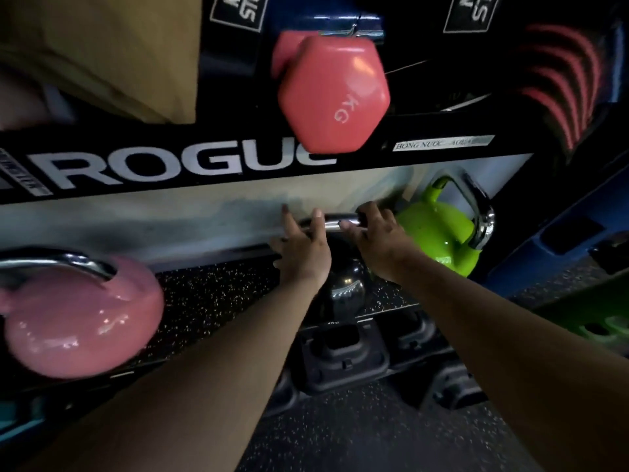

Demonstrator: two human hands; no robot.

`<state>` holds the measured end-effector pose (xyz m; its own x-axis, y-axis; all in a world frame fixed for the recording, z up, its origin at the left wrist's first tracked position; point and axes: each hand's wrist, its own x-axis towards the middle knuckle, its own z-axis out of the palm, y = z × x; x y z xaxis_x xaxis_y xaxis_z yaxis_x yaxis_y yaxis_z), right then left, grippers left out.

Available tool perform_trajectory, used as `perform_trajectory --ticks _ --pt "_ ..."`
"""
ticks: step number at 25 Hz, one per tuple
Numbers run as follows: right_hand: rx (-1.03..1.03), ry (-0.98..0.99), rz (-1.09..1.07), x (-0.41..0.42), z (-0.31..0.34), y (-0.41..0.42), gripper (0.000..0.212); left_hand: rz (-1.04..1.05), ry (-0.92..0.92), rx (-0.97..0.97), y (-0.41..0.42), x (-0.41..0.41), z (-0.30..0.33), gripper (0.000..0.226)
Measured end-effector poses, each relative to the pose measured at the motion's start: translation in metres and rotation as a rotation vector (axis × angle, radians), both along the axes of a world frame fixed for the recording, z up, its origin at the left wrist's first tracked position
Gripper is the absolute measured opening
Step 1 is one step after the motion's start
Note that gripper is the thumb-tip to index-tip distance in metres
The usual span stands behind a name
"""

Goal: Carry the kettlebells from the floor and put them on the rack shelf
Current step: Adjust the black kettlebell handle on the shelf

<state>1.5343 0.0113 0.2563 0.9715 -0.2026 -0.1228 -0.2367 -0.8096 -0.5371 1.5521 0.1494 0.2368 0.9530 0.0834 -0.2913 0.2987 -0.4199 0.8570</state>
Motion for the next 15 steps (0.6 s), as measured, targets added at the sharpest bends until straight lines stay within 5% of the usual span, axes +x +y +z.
perform_trajectory --ticks 4,8,15 --pt "0.024 -0.069 -0.017 -0.013 -0.007 -0.009 0.042 -0.097 0.016 -0.053 0.005 0.024 0.004 0.082" --pt "0.541 0.001 -0.092 -0.024 -0.004 -0.025 0.025 0.034 -0.066 -0.195 -0.014 -0.001 -0.012 0.073" --pt "0.796 -0.1 -0.134 -0.039 -0.03 -0.007 0.03 -0.161 -0.015 -0.155 -0.014 0.035 -0.005 0.067"
